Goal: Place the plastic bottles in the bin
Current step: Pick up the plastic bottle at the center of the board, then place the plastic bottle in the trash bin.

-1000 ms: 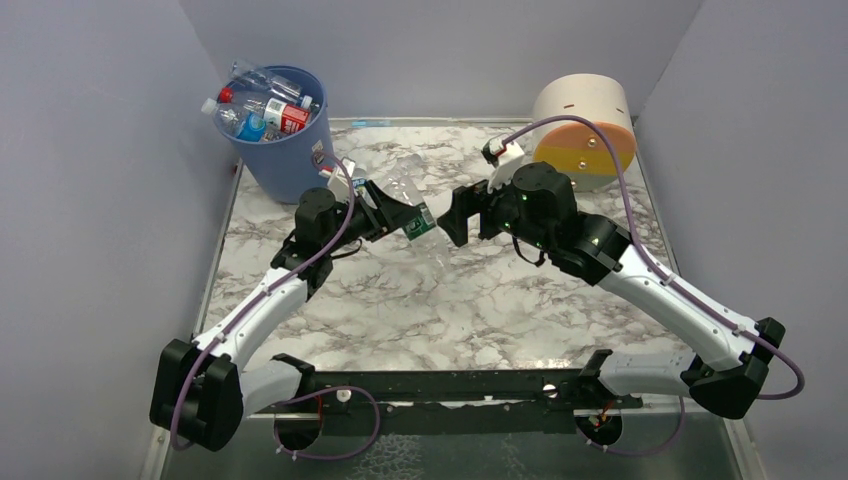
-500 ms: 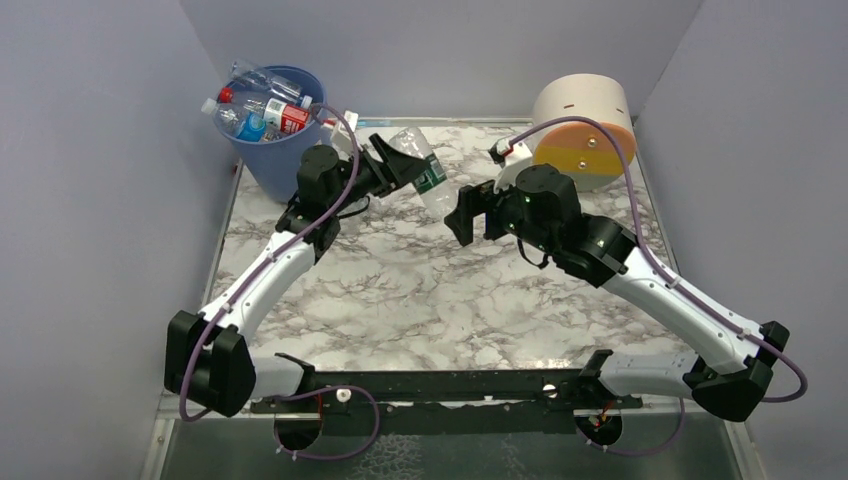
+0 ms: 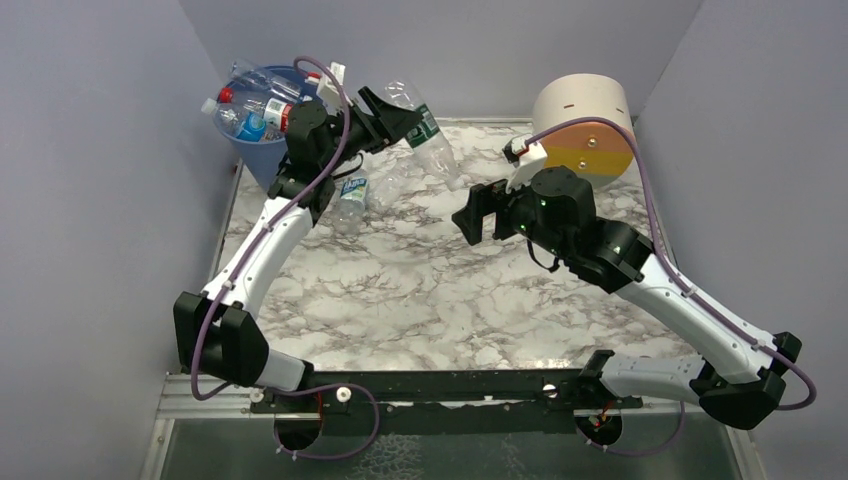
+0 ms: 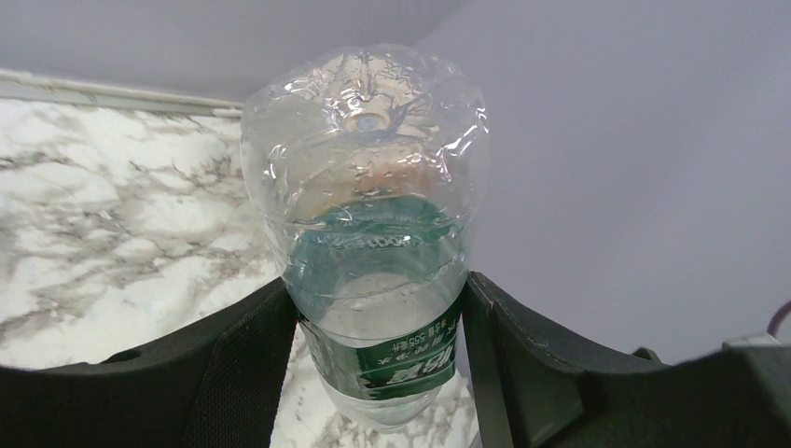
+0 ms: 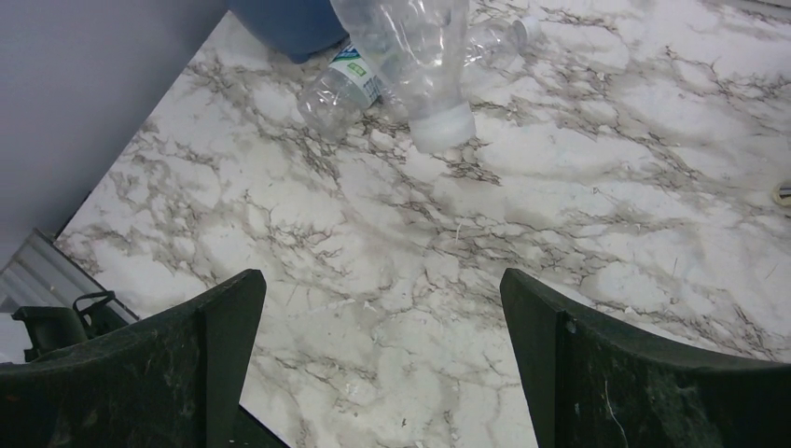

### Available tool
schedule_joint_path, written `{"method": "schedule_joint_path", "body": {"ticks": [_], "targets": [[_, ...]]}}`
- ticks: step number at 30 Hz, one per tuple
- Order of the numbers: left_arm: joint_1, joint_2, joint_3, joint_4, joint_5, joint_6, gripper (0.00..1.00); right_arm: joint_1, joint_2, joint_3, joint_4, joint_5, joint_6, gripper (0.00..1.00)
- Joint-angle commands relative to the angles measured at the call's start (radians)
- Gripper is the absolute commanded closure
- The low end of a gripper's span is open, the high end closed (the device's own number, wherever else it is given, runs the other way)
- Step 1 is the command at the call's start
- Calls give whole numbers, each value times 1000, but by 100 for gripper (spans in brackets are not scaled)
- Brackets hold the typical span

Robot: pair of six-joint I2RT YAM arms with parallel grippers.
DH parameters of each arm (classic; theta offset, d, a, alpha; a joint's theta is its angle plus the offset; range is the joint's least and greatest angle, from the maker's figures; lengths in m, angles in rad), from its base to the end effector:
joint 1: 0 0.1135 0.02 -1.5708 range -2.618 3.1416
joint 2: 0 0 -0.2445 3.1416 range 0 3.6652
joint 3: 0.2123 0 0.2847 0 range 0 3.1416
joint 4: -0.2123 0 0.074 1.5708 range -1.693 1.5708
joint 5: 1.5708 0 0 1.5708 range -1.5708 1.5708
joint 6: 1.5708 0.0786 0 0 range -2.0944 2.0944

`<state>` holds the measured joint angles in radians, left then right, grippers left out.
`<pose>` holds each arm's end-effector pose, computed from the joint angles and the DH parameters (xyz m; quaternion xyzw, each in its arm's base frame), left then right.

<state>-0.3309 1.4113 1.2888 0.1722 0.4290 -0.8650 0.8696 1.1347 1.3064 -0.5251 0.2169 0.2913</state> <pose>0.3772 -0.1641 0.3877 -0.0290 0.6903 -0.5198 0.5024 0.2207 0.2352 0.3896 -0.1732 0.7994 0.2375 0.5240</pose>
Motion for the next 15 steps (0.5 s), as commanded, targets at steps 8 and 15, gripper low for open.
{"method": "schedule_joint_path", "body": {"ticks": [8, 15], "targets": [[286, 34, 135, 4, 92, -13, 34, 5, -15, -6, -31, 22, 13, 1], [435, 59, 159, 42, 146, -43, 34, 5, 9, -6, -17, 7, 11, 1]]}}
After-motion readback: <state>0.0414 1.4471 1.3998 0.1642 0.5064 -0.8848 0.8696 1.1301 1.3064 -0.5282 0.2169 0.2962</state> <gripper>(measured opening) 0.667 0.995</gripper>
